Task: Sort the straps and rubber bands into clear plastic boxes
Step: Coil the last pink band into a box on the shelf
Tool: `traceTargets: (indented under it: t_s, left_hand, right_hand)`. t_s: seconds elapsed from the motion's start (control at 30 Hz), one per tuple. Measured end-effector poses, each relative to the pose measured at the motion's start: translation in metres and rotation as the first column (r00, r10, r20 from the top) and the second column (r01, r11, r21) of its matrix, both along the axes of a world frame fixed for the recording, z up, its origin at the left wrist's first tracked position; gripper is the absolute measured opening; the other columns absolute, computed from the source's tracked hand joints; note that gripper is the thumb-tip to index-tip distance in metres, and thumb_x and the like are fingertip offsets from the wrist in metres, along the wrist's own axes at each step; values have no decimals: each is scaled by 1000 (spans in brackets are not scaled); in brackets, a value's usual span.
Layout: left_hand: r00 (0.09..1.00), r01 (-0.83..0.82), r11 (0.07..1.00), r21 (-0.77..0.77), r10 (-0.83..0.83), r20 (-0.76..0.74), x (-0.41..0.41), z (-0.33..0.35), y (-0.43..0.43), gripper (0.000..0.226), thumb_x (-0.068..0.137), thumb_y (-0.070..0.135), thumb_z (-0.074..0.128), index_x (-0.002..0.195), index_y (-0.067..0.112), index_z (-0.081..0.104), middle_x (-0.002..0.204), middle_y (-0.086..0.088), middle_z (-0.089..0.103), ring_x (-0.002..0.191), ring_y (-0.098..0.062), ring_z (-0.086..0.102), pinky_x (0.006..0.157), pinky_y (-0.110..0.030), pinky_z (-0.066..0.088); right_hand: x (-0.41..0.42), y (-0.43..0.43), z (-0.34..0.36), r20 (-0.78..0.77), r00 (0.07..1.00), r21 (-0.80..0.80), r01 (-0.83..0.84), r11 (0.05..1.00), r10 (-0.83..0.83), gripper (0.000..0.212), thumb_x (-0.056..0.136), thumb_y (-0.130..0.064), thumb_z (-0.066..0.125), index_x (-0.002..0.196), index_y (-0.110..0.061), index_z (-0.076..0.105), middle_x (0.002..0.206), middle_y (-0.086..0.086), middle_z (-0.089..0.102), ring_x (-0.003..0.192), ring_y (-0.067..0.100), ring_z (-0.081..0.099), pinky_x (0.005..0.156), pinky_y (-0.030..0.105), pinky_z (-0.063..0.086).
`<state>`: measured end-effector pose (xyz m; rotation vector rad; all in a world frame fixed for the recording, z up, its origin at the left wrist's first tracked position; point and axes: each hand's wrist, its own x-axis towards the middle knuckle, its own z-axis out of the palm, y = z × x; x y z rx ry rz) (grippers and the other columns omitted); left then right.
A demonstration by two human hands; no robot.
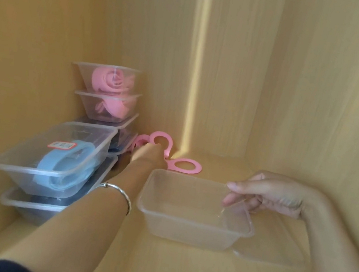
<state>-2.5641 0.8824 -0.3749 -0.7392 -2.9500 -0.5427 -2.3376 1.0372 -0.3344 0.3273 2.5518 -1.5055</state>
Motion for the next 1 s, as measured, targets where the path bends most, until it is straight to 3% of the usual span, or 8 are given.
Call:
traceTargets:
  t_s: [0.1,0.17,0.23,0.37,0.47,0.63,0.8,1.0]
  left_hand:
    - [990,-21,997,75,10,142,-3,5,7,24,95,9,45,117,1,50,112,-18,61,94,-32,61,74,-37,54]
    - [994,94,993,-71,-90,68,-13,1,11,35,97,7,46,131,-2,44,118,-19,59,95,-31,61,59,-32,51]
    - [985,-30,987,158,3,172,-14,6,16,48,97,29,50,138,6,41,131,-15,54,100,-23,54,49,-25,32]
    - [985,-11,998,64,0,170,-35,-6,28,57,89,40,57,137,11,46,143,-18,42,128,-33,45,62,-29,32]
    - [989,45,986,160,-66,129,-36,-10,31,31,89,24,58,119,15,59,128,-15,55,115,-33,55,84,-35,45]
    - [985,54,940,337,-105,137,-26,-7,35,23,89,10,55,107,13,68,114,-10,66,105,-28,61,86,-30,46]
    - [984,27,696,717,-143,103,-10,37,31,9,83,13,66,89,15,71,92,-3,70,81,-20,66,68,-20,46]
    - [977,155,421,894,-201,-75,33,76,10,15,91,10,53,96,21,62,97,1,62,80,-14,58,76,-28,47]
  right_hand:
    - [-3,-4,-1,-104,992,11,72,997,-71,46,57,-60,65,74,-20,81,92,-1,76,84,7,68,76,23,40]
    - [-6,-5,-2,-148,983,59,114,992,-105,50,54,-66,63,73,-24,80,96,-7,76,95,5,68,84,23,41]
    - [-9,-5,-4,-161,979,119,146,982,-126,53,55,-72,59,75,-27,80,95,-12,75,103,2,66,99,26,39]
    - [-11,-9,-5,-142,977,198,185,963,-158,48,63,-74,55,73,-34,79,94,-16,74,109,-1,59,101,25,35]
    - [-11,-12,-6,-127,980,203,179,963,-156,37,80,-64,57,74,-34,79,94,-19,74,105,-5,58,98,22,35]
    - [-9,-20,-2,-116,986,160,136,978,-119,34,87,-49,60,69,-26,77,89,-15,75,86,-13,63,71,8,40]
    - [-9,-25,-2,-136,985,138,121,983,-103,29,88,-40,63,70,-20,76,76,-12,73,64,-7,60,51,3,37]
    - [-15,-37,-5,-53,999,79,-1,997,5,35,74,-60,63,90,-33,78,110,-29,67,108,-13,54,91,27,32]
